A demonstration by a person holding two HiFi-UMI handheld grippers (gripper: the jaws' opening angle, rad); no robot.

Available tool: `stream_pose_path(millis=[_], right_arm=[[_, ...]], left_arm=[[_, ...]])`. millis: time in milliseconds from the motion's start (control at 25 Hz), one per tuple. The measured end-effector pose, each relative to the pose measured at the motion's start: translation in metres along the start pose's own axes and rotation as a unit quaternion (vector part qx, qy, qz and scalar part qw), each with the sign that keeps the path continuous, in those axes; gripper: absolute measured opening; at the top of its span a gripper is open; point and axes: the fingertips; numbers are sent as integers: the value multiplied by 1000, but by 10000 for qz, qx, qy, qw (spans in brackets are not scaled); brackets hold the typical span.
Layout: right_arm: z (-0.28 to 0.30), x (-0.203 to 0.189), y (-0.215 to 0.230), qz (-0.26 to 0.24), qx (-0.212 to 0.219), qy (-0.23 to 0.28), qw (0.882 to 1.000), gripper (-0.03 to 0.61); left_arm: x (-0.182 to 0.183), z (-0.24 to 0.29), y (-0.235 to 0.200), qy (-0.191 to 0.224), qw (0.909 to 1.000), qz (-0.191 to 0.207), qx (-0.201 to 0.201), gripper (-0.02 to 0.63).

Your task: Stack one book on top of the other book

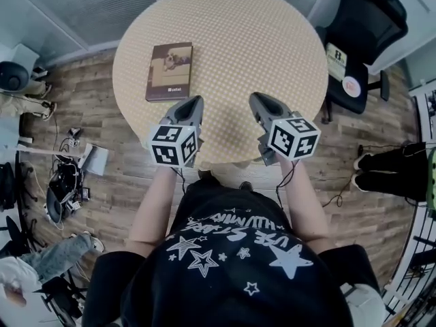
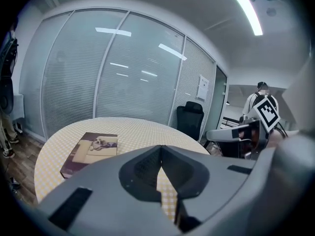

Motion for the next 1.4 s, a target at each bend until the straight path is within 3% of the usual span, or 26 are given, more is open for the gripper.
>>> stream_pose_path(millis=[280, 800, 1200, 1400], right_arm=[[-44, 1, 14, 133, 19, 72, 9999, 45], [-113, -28, 37, 285, 313, -165, 9990, 35], [-146, -40, 49, 390, 122, -101, 9991, 26], [-153, -44, 32, 370, 26, -72, 9993, 26]], left_arm=[[-6, -13, 52, -21, 9999, -37, -106, 8], [-46, -37, 111, -344, 9988, -118, 336, 8], [-59, -23, 154, -430, 9989, -76, -145, 8], [-64, -47, 158, -404, 9987, -162, -246, 8]])
Point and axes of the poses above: the fingertips, and each gripper's own axes: z forward along the fingers, y to its right, x out of its top, and after that the axes turned 11 degrees about y, right-handed
